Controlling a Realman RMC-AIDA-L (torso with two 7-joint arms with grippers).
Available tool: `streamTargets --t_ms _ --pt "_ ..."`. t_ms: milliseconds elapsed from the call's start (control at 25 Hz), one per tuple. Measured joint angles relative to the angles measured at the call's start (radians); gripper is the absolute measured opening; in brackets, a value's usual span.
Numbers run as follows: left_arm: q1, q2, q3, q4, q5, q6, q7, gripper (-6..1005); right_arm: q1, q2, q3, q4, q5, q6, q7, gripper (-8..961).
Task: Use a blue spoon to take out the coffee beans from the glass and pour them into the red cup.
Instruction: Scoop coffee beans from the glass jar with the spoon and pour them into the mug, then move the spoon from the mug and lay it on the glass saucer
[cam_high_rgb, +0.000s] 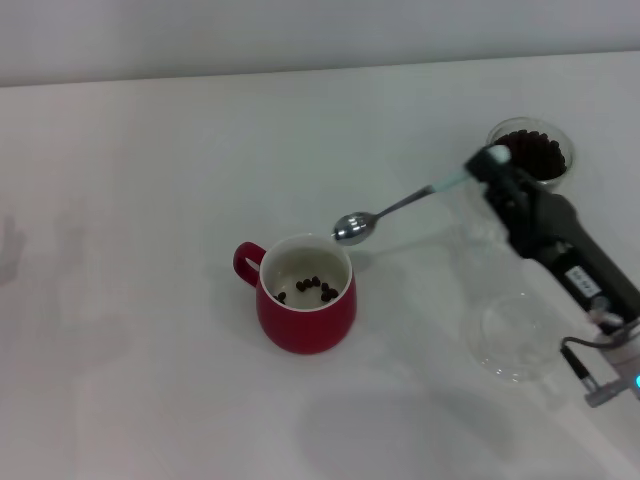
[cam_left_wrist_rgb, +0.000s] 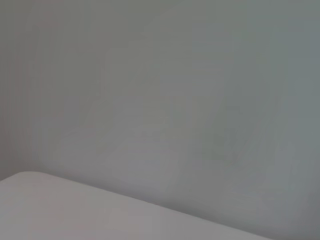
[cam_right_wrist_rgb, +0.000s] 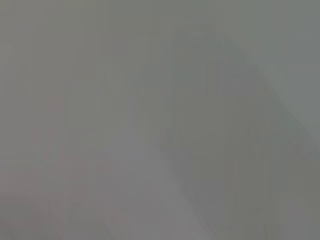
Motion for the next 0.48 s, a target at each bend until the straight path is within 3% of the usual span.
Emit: streamTargets --t_ms 200,480 --pt "-0.002 0.000 0.000 0.000 -0.001 0.001 0.000 880 -0.073 -0.002 0.053 -0.040 0.002 -0.023 0.140 145" --pt "-0.003 0.000 0.000 0.000 -0.001 0.001 0.000 880 -0.198 0.005 0.124 -0.040 0.021 -0.053 0.141 145"
